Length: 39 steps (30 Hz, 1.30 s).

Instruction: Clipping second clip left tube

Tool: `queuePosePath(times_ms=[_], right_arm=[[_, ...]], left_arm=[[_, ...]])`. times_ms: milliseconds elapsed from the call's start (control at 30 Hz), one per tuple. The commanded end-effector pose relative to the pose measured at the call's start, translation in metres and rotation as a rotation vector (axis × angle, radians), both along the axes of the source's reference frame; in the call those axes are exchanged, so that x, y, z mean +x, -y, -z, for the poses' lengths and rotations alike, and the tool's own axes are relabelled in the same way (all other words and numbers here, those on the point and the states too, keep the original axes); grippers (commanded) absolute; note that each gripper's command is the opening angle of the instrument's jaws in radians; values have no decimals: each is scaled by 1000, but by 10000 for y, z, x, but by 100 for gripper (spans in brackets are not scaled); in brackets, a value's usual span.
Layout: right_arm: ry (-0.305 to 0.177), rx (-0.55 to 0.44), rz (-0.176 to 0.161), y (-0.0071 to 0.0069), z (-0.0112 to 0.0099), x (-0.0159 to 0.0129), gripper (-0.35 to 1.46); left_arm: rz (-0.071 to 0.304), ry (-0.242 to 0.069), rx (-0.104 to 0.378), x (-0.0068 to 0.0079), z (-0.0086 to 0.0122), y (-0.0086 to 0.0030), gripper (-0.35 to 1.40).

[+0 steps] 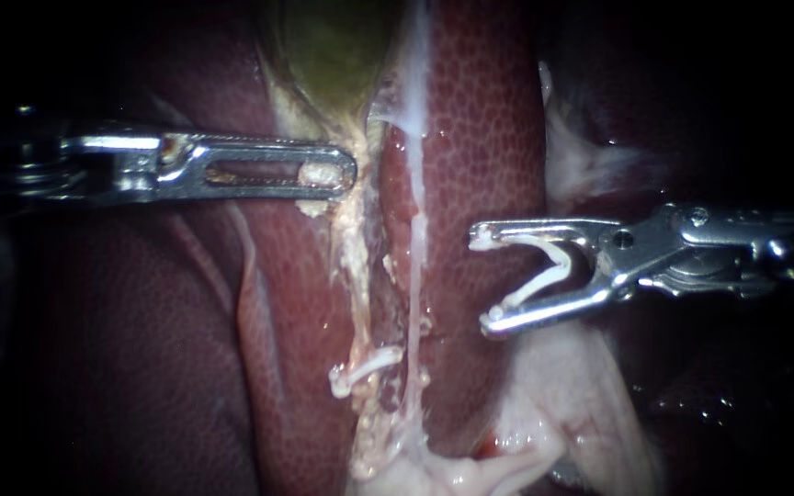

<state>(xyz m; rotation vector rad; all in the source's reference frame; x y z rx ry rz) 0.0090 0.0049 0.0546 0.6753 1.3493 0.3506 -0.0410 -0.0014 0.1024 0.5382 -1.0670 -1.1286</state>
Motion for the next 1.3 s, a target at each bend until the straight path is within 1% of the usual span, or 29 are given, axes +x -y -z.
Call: queuePosePath(times_ms=[33,267,367,467,500,600,633,700,733,833,867,1100,1200,1300], right_arm=[[0,0,0,0,0,0,60],[0,0,0,0,0,0,60],[0,0,0,0,0,0,60],[0,0,0,0,0,1,60],[0,0,0,0,0,1,60],[0,0,0,0,0,1,60],[0,0,0,0,0,1,60],[0,0,0,0,0,1,60],[0,0,0,0,0,1,60],[0,0,-1,0,0,2,60],[1,0,-1,0,0,2,60],[1,-2,-2,1,-2,6,60],[4,-5,-5,4,-5,10,60],[-1,-8,0,10,-12,20,60]], left_arm=[[0,0,0,0,1,0,-35],[0,0,0,1,4,1,-35],[-3,3,5,5,11,-2,-35],[-8,9,14,14,25,-9,-35],[-7,8,17,20,32,-13,-35],[15,9,16,37,48,-22,-35],[22,14,15,42,53,-24,-35],[32,14,8,54,62,-27,-35],[36,18,8,58,65,-28,-35],[44,15,3,68,74,-31,-35],[47,20,2,70,75,-31,-35],[48,16,-4,71,76,-31,-35],[48,16,-4,71,76,-31,-35],[48,16,-4,71,76,-31,-35]])
